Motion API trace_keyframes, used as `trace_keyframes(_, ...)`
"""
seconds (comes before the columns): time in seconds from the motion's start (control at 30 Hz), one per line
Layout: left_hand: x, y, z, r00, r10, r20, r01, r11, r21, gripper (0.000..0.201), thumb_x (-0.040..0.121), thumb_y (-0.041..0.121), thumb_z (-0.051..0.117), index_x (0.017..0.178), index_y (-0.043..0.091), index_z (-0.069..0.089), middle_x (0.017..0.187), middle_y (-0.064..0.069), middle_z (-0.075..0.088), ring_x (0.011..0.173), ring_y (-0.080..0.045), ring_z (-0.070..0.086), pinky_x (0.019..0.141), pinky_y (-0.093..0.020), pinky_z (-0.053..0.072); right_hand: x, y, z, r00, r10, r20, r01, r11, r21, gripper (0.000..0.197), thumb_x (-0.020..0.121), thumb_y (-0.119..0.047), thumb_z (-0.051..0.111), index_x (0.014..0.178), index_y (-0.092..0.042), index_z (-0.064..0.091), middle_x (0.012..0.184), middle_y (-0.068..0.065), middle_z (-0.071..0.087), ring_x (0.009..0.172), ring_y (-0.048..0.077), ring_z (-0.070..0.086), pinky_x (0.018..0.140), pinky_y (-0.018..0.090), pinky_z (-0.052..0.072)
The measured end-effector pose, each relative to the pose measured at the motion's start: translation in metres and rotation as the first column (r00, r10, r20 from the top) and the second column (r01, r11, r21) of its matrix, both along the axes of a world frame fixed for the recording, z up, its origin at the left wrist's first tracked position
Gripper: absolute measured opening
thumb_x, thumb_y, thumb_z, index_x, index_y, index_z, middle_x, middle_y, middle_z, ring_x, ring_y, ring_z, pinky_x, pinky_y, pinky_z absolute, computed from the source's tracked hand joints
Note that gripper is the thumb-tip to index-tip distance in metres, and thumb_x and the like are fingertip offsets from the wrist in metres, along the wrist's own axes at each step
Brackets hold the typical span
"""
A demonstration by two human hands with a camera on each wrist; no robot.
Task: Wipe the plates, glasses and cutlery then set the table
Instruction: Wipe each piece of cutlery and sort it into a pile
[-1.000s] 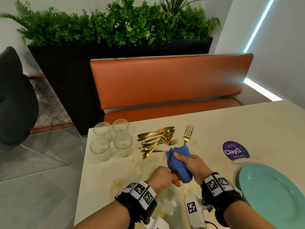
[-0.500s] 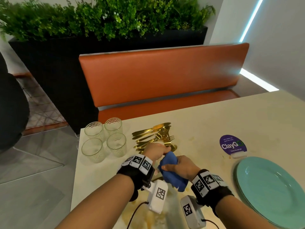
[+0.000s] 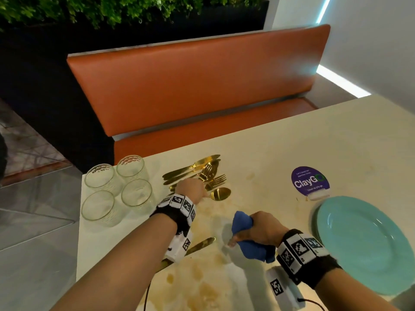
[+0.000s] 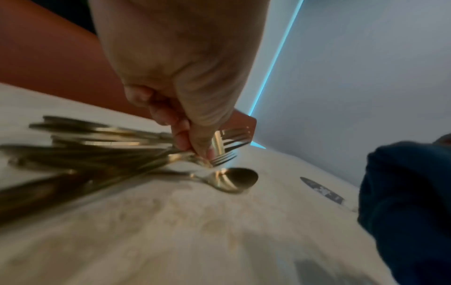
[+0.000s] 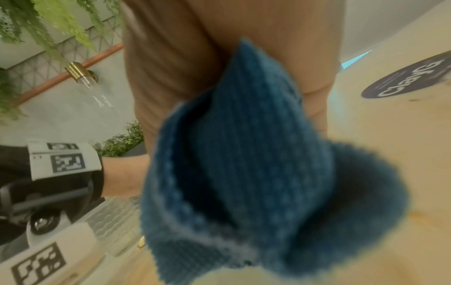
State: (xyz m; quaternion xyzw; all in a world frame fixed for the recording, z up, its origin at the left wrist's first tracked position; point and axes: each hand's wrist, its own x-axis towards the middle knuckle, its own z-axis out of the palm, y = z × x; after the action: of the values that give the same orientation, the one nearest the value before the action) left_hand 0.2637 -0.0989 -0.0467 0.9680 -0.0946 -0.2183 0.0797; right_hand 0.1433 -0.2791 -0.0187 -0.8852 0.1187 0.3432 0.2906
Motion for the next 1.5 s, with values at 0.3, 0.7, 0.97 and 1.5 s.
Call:
trace_keyframes(0.3, -0.011, 0.008, -0.016, 0.950, -0.129, 0.286, 0.113, 0.991, 0.073, 0.033, 0.090, 0.043, 0.054, 0.112, 0.019, 0.060, 0.108, 0.001, 0.065, 0.103, -0.018, 0.056, 0.088, -0.031, 0.041, -0.003, -0.012, -0.004, 0.997, -0.070, 0.013, 0.071, 0.997, -0.025, 0.043, 0.072, -0.051, 0.071, 0.097, -0.017, 0.064, 0.093, 0.000, 0.065, 0.084, 0.016, 0.059, 0.077, 0.026, 0.046)
trace_keyframes(0.7, -0.119, 0.065, -0.016, 0.960, -0.248, -0.130, 0.278, 0.903, 0.328, 0.026, 0.087, 0.021, 0.061, 0.112, 0.013, 0.061, 0.115, -0.007, 0.063, 0.112, -0.024, 0.053, 0.093, -0.031, 0.035, -0.013, 0.020, 0.009, 0.997, -0.065, 0.043, 0.066, 0.997, -0.026, 0.036, 0.071, -0.053, 0.070, 0.077, -0.020, 0.057, 0.086, 0.002, 0.064, 0.078, 0.016, 0.058, 0.072, 0.024, 0.045)
trace_keyframes(0.97, -0.123, 0.072, -0.013, 0.974, 0.042, -0.221, -0.012, 0.991, 0.135, 0.050, 0.076, 0.025, 0.072, 0.120, 0.008, 0.055, 0.122, -0.010, 0.059, 0.114, -0.026, 0.057, 0.091, -0.031, 0.048, -0.038, 0.037, 0.012, 0.993, -0.102, 0.060, 0.102, 0.995, -0.004, 0.038, 0.070, -0.051, 0.073, 0.082, -0.018, 0.058, 0.093, 0.005, 0.066, 0.087, 0.020, 0.062, 0.081, 0.030, 0.051)
trace_keyframes(1.5, -0.142, 0.058, -0.022, 0.973, 0.161, -0.165, -0.139, 0.981, 0.135, 0.041, 0.082, 0.022, 0.060, 0.121, 0.010, 0.052, 0.125, -0.011, 0.055, 0.118, -0.025, 0.050, 0.096, -0.031, 0.042, -0.081, 0.020, 0.005, 0.972, -0.217, 0.091, 0.219, 0.976, -0.006, 0.033, 0.075, -0.048, 0.070, 0.080, -0.017, 0.059, 0.085, 0.003, 0.064, 0.072, 0.015, 0.057, 0.064, 0.022, 0.044)
